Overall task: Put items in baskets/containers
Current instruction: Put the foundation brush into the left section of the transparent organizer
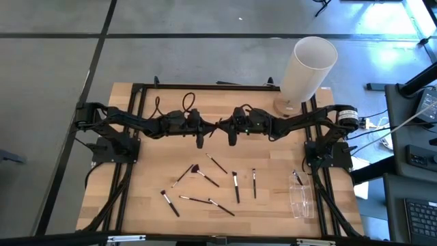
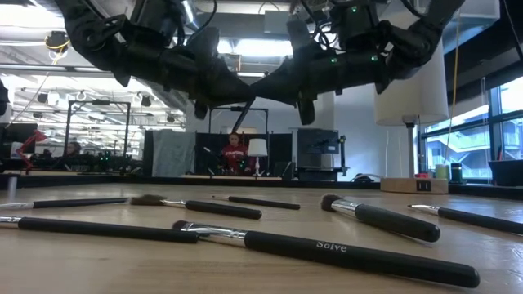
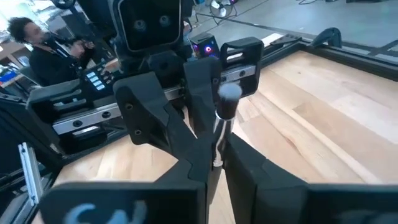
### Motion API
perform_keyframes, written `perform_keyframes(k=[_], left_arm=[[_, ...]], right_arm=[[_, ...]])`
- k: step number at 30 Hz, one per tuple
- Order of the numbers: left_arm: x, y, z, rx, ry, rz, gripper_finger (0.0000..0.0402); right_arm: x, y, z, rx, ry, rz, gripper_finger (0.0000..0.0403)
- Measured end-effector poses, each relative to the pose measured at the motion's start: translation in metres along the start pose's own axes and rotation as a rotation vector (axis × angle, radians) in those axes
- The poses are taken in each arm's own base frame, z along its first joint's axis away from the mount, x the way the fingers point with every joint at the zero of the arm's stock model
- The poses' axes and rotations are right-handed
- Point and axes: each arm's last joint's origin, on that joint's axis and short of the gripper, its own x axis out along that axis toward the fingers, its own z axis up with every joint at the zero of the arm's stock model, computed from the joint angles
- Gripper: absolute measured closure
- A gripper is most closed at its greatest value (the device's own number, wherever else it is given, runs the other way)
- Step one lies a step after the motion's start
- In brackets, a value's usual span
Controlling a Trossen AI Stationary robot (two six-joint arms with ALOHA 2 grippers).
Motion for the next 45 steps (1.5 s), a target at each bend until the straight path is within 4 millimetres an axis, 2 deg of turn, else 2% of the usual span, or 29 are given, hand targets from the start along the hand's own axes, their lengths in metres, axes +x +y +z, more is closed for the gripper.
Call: perform_keyframes(k=[6, 9, 13, 16, 21, 29, 33, 37, 45], left_arm=[[-0.001, 0.003, -0.011, 0.058, 0.113, 0.030, 0.0370], [-0.002, 0.005, -0.016, 0.079, 0.170, 0.054, 0.0370], [-0.002, 0.006, -0.018, 0.106, 0.181, 0.083, 0.0370], [-0.002, 0.005, -0.018, 0.118, 0.182, 0.080, 0.0370], [-0.003, 0.005, -0.020, 0.125, 0.193, 0.110, 0.0370], [-0.001, 0.007, -0.026, 0.137, 0.214, 0.178, 0.0370], [0.001, 0.018, -0.035, 0.150, 0.253, 0.292, 0.0370], [0.004, 0.027, -0.045, 0.134, 0.308, 0.323, 0.0370], [0.009, 0.033, -0.060, 0.126, 0.368, 0.348, 0.0369]], right_arm=[[-0.027, 0.003, 0.014, -0.055, 0.128, -0.143, 0.0373], [-0.048, 0.019, 0.029, -0.092, 0.189, -0.197, 0.0372], [-0.081, 0.041, 0.038, -0.126, 0.352, -0.257, 0.0369], [-0.108, 0.063, 0.049, -0.104, 0.461, -0.291, 0.0370], [-0.145, 0.091, 0.055, -0.041, 0.693, -0.381, 0.0370], [-0.188, 0.112, 0.062, 0.088, 0.954, -0.523, 0.0367], [-0.203, 0.115, 0.057, 0.143, 1.065, -0.598, 0.0367], [-0.214, 0.117, 0.045, 0.188, 1.127, -0.687, 0.0367], [-0.221, 0.117, -0.011, 0.222, 1.222, -0.738, 0.0366]])
